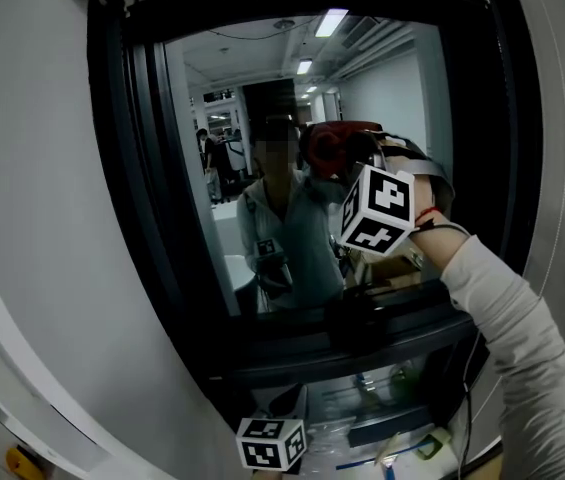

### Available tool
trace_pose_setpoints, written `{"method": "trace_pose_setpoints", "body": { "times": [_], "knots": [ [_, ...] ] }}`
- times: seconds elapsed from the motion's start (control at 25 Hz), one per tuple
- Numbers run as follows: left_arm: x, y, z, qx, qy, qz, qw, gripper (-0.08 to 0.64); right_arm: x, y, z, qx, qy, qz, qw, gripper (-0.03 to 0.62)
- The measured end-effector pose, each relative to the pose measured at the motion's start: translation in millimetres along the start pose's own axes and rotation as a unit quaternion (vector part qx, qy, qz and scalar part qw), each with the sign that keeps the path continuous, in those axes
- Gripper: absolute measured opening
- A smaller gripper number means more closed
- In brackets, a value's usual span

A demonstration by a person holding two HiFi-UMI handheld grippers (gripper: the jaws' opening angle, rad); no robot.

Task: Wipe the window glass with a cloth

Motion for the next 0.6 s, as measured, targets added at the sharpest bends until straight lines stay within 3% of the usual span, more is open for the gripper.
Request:
{"method": "trace_pose_setpoints", "body": {
  "times": [0.6],
  "knots": [
    [-7.2,6.1,-3.8,-0.007,-0.003,-0.008,0.9999,0.005,-25.2,-86.3,-22.5,0.069,-0.004,0.03,0.997,0.061]
  ]
}}
Point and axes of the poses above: the fingertips, and each gripper's own axes: z forward along the fingers, y to its right, x out of its top, the point moved 1 cm from there along -z, backward along the fingers, and after that the axes turned 4 degrees about z, right-handed, at the moved point
